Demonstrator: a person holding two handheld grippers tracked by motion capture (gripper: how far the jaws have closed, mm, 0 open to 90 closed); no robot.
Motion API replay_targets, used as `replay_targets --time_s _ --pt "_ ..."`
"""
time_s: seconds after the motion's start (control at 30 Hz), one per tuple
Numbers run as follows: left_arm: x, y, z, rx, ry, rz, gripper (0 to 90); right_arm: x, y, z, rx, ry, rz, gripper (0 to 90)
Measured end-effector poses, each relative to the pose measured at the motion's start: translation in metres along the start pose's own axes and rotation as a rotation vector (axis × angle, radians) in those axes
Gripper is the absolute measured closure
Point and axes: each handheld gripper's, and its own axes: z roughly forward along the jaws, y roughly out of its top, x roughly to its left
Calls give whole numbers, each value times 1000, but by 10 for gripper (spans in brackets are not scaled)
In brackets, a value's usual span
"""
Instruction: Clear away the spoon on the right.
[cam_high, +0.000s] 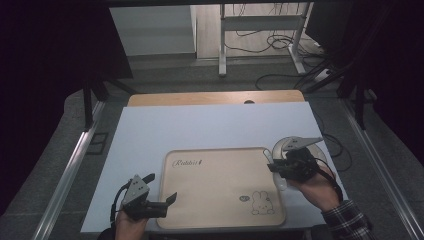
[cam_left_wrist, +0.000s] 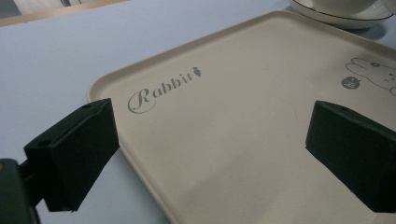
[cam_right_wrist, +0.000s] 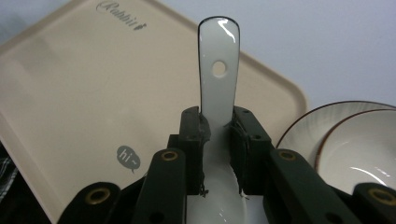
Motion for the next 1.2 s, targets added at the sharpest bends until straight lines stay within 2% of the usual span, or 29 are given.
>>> replay_targets --time_s 0.37,0.7,1.2 --pt "0 0 0 -2 -1 0 24 6 -4 22 81 13 -16 756" --pt "0 0 0 -2 -3 1 24 8 -8 42 150 24 -5 756" --pt "0 0 0 -2 -3 2 24 6 -17 72 191 34 15 750"
